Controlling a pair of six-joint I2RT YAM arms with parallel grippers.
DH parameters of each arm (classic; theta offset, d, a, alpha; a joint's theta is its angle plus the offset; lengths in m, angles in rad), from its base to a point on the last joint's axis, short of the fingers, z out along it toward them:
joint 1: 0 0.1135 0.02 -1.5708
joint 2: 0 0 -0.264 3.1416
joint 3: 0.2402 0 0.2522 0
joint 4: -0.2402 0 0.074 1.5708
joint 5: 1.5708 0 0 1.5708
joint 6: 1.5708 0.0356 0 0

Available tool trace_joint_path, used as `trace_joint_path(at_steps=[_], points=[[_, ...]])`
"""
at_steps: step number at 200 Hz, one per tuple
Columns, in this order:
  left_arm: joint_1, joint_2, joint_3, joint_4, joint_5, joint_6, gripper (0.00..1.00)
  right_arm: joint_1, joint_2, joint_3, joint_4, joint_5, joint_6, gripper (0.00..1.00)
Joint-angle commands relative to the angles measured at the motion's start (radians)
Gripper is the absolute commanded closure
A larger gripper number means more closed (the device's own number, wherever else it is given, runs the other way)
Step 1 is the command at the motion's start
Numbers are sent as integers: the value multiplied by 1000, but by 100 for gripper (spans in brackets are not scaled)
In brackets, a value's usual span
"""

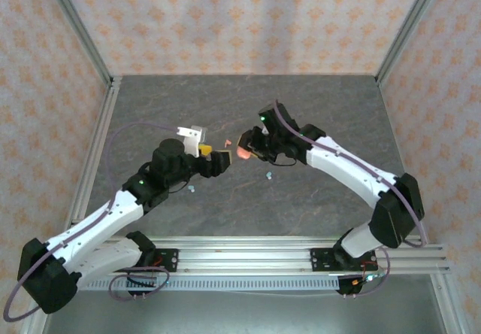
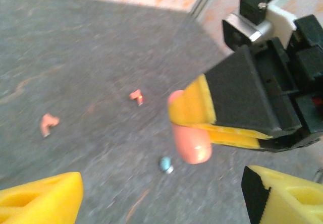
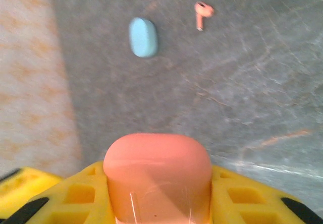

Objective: Insert the wireless bluetooth earbuds into the charging case

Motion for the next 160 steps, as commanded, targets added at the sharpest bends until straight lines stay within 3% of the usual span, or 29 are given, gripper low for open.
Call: trace_joint_path(at_steps=[1,46,115,134,160], points=[[-52,50,-2,240,-40,-30,17,-24,-80,-56,142,-41,127,62],[-68,167,16,433,14,-48,22,-53,-152,-95,235,-78,228,62],[-68,266,88,473,34,-37,31,-58,-178,-126,304,-125,296,62],[-68,274,100,471,39,-35,39,-58,-182,-132,323,-127,298,61],[-68,279,113,452,51,-26,64,-59,-196,-162,404,-130,315,61]])
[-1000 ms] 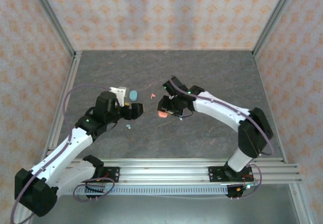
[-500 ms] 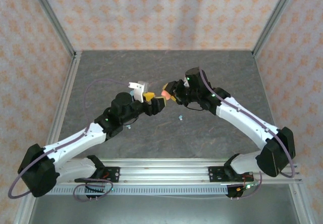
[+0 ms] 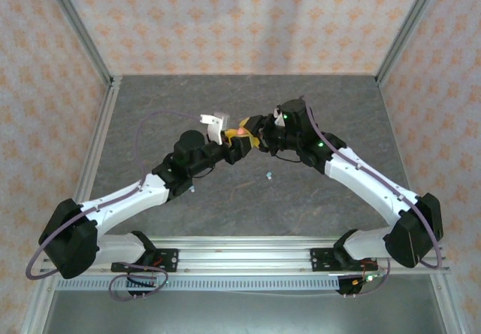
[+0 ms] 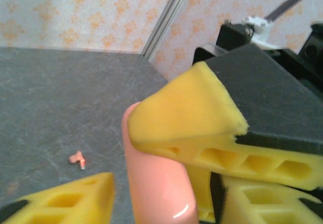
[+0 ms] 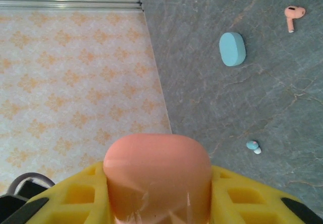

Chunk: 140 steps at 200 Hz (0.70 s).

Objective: Insert the wireless bluetooth earbuds into the charging case

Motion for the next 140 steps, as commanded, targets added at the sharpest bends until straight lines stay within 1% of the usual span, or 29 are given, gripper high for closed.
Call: trace_joint_path(at_steps=[1,15,36,60,64,76,84,98,113,121,140], points=[[-4,4,40,35,22,8,65,-4,-41,-32,101,-20,36,61],[-4,3,46,24,25,11,73,-5,-45,-43,132,-21,47,61],[-4,-3,49,15,33,14,82,-4,-46,-43,142,-28,41,60],[-4,-8,63,-16,37,17,91,-4,-50,-43,149,-30,16,57],[-4,-9,66,-21,40,18,92,-4,-51,-43,152,-30,13,56],[-4,-13,74,-37,48,26,94,-4,-59,-46,163,-29,-20,50],[-3,-18,82,-55,56,33,95,-7,-71,-48,165,-30,-58,43],[7,-26,106,-104,86,51,97,-29,-98,-41,134,-48,-137,36],[37,-36,138,-158,149,50,97,-92,-127,-29,87,-94,-210,31],[62,-43,153,-182,196,42,98,-127,-173,-22,65,-117,-251,30],[118,-65,191,-263,293,36,98,-210,-238,16,-36,-147,-403,27]])
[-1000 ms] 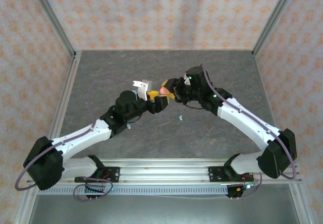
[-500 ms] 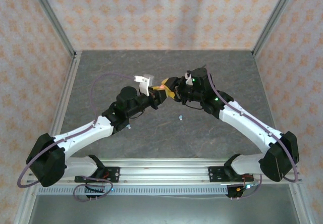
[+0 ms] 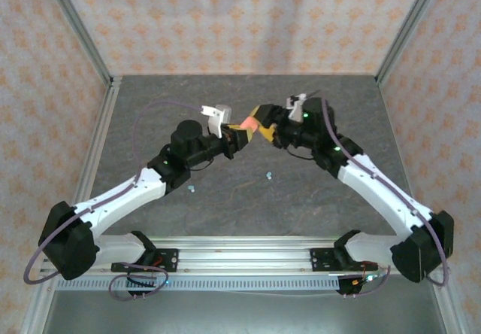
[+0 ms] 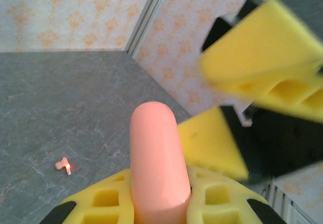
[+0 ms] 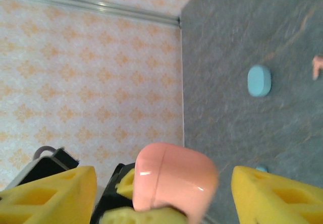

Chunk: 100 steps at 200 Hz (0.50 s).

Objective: Insert the wireless bluetooth earbuds into the charging case

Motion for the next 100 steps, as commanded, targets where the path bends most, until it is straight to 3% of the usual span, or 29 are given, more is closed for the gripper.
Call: trace_joint_path(at_steps=[1,26,50,74,100], points=[[67,-55,72,-116,157,15,98,-89,-106,61,-101,-69,-228,27],[126,-87,125,-233,282,47,98,-113,-115,146,-222,-184,-469,28],[163,-86,226,-390,434,103,98,-112,-73,217,-305,-318,-607,30],[167,-70,341,-564,541,184,99,-111,-54,227,-268,-421,-633,31],[166,-46,416,-638,639,199,99,-94,-47,218,-147,-486,-586,36]])
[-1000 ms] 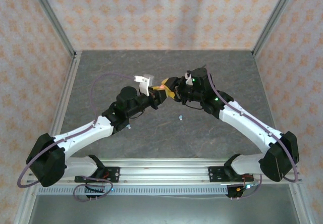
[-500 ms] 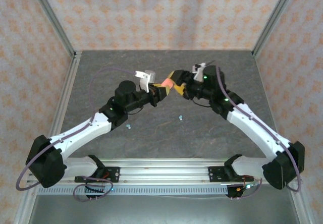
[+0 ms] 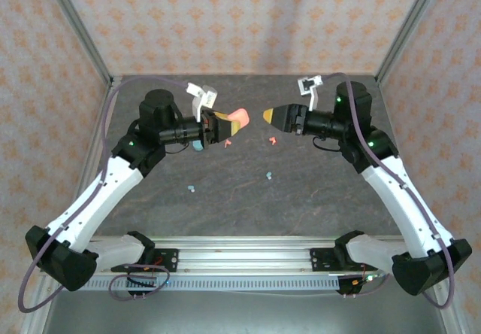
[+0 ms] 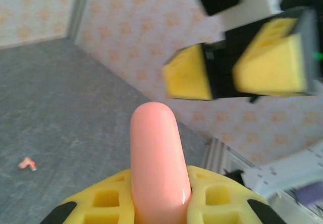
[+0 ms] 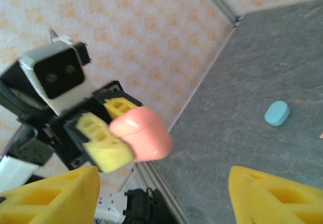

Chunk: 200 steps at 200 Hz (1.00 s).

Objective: Insert the wireless bluetooth earbuds into the charging case

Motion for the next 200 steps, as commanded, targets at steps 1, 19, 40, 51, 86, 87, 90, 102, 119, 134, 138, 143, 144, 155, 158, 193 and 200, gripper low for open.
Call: trace_joint_path(at_steps=[1,19,40,51,86,87,90,102,119,134,138,143,144,155,158,193,200], points=[[3,19,76,-150,173,62,99,18,5,8,87,-131,-35,36],[3,36,101,-169,208,65,99,44,9,17,97,-134,-56,43],[3,49,122,-190,240,71,99,73,11,14,113,-134,-75,43],[2,55,134,-201,253,71,99,87,16,17,115,-135,-79,42],[2,67,156,-219,280,75,99,117,44,17,137,-142,-80,44],[3,67,156,-220,281,74,99,117,44,17,137,-143,-81,44],[3,67,158,-219,283,73,99,117,47,16,139,-143,-80,45],[3,68,160,-222,292,70,99,125,49,17,152,-151,-72,48],[3,72,165,-229,304,73,99,136,72,17,171,-163,-57,49],[4,71,168,-233,313,74,99,142,80,17,179,-172,-51,50],[3,72,168,-233,314,74,99,142,81,16,179,-176,-49,50],[2,72,168,-233,315,74,99,143,83,17,180,-181,-46,51],[2,71,168,-234,316,74,99,143,84,17,181,-182,-46,51],[3,72,171,-235,319,74,99,144,87,16,186,-191,-38,53],[3,71,172,-234,319,74,99,144,88,15,188,-195,-36,53],[3,79,186,-243,320,79,98,145,89,-1,200,-206,-19,69],[3,81,190,-248,320,80,98,146,89,-7,209,-206,-13,73]])
